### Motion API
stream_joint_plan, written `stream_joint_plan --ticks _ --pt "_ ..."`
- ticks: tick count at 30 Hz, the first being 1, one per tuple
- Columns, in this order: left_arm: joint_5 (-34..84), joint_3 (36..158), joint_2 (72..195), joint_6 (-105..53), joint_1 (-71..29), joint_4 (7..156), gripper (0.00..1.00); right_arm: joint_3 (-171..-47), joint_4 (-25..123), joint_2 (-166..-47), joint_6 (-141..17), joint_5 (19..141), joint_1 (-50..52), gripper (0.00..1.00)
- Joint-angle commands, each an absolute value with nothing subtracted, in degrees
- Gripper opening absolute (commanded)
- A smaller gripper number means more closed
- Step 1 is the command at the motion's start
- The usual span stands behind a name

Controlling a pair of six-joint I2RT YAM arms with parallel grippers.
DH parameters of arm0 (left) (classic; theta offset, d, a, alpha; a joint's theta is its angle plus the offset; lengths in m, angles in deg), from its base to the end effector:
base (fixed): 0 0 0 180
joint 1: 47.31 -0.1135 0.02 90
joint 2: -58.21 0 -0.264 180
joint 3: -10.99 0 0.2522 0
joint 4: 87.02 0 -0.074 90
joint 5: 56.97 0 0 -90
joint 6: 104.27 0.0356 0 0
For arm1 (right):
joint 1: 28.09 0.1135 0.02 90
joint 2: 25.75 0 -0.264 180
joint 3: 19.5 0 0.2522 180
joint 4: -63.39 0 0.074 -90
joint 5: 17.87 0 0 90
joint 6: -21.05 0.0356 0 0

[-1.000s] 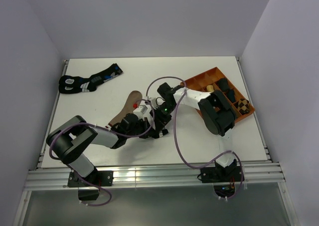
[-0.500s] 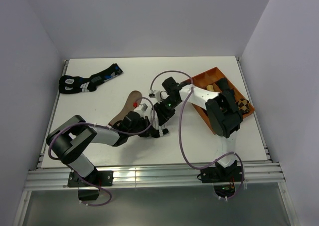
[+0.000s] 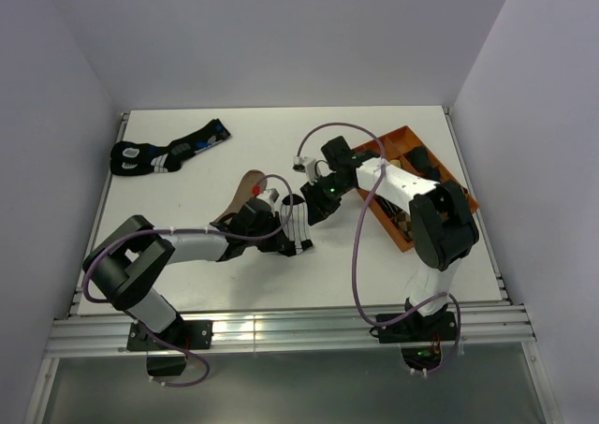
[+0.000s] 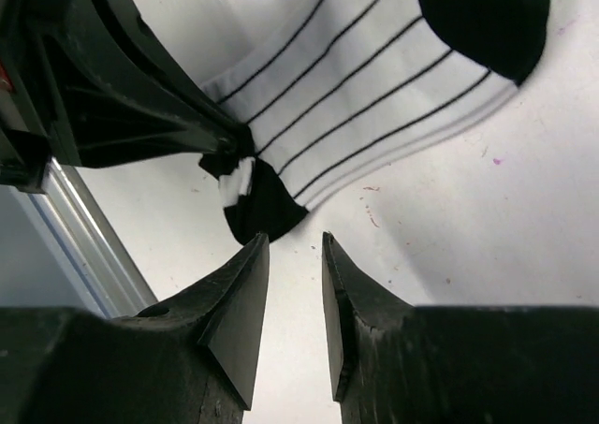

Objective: Roll the socks
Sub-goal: Roll the sock at the center of the board.

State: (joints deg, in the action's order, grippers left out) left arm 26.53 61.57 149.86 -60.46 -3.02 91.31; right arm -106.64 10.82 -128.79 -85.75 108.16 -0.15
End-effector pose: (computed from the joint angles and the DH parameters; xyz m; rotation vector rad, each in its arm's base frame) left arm 0.2105 -0.2110 0.1375 0.0206 2.4977 -0.8756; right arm 0.3081 0.1871 0.2060 -1.1768 2.4225 0.9197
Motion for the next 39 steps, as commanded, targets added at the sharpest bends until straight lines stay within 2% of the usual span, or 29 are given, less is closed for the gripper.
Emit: stream_joint_plan --ticks 1,13,19,31,39 --pt "28.7 62.2 149.2 -58.3 -4.1 82.6 0.00 -105.2 12.4 -125.9 -87.2 107.0 -0.9 0.36" --pt "23.9 63.7 148.9 -57.0 -6.1 77.8 0.00 -99.3 18.4 -118.8 -90.8 101.9 0.0 0.32" --pt "22.7 65.1 149.4 -56.1 -6.4 74.6 0.00 -92.2 24.6 -112.3 -95.0 95.9 7.3 0.33" --pt "14.8 64.0 151.5 -57.6 -7.1 76.8 0.01 -80.0 38.0 -104.8 -101.5 92.8 19.0 0.32" --pt "11.5 63.1 153.5 -58.3 -7.9 78.7 0.00 -76.8 42.2 -101.9 -104.6 90.8 19.9 0.30"
